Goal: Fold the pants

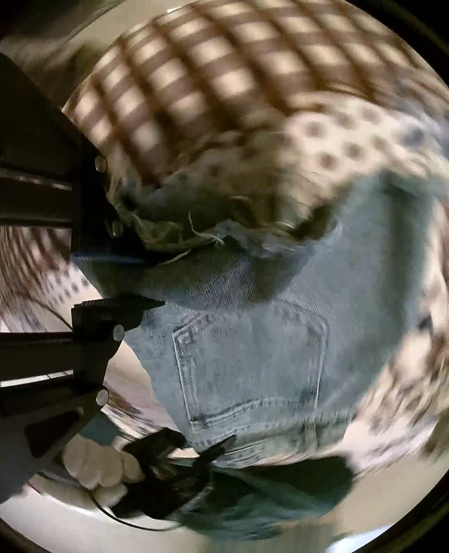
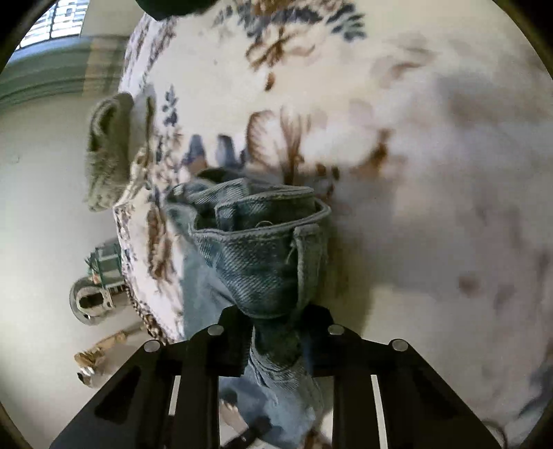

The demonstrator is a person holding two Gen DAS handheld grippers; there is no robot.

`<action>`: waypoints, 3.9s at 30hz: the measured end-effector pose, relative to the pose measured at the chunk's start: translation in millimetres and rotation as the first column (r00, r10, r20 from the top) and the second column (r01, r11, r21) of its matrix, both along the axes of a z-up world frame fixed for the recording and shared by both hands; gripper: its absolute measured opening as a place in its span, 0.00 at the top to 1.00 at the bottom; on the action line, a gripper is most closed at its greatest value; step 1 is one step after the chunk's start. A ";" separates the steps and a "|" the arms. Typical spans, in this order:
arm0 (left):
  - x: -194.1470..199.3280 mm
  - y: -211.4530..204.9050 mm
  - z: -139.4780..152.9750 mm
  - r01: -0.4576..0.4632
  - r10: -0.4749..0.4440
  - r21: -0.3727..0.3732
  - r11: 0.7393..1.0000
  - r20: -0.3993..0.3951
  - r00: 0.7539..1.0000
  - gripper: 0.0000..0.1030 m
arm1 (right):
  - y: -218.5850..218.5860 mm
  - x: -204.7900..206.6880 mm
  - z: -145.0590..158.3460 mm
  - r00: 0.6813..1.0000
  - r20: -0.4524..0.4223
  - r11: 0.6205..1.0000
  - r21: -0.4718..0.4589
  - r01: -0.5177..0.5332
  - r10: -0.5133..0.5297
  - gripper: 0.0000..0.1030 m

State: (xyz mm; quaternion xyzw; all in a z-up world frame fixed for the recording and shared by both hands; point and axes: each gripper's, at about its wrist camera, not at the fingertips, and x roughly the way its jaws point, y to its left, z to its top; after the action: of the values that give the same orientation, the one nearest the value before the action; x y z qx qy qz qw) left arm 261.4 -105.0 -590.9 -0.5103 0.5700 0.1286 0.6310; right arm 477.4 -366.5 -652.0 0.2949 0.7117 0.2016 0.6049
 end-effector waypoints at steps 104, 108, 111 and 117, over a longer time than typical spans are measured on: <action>64.8 179.0 254.1 -0.291 0.289 -0.066 0.954 0.453 0.843 0.71 | 106.2 32.4 224.2 0.954 0.190 0.961 0.195 0.195 -0.232 0.84; 149.7 250.2 280.8 -0.195 0.219 -0.101 0.976 0.513 0.830 0.71 | 177.7 88.1 262.3 0.910 0.265 0.941 0.203 0.270 -0.318 0.84; 215.1 305.9 293.2 -0.126 0.167 -0.112 0.986 0.541 0.825 0.71 | 232.0 127.1 276.6 0.878 0.295 0.921 0.221 0.321 -0.377 0.84; 330.7 399.1 297.2 -0.011 0.028 -0.032 0.999 0.608 0.793 0.71 | 345.6 202.6 256.1 0.841 0.346 0.907 0.229 0.354 -0.416 0.84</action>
State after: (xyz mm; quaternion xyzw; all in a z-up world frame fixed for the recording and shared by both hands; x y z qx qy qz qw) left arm 592.0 294.1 -293.7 -0.5386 0.3336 -0.0433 0.7725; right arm 680.1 -20.9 -395.9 0.4329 0.4859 0.1848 0.7365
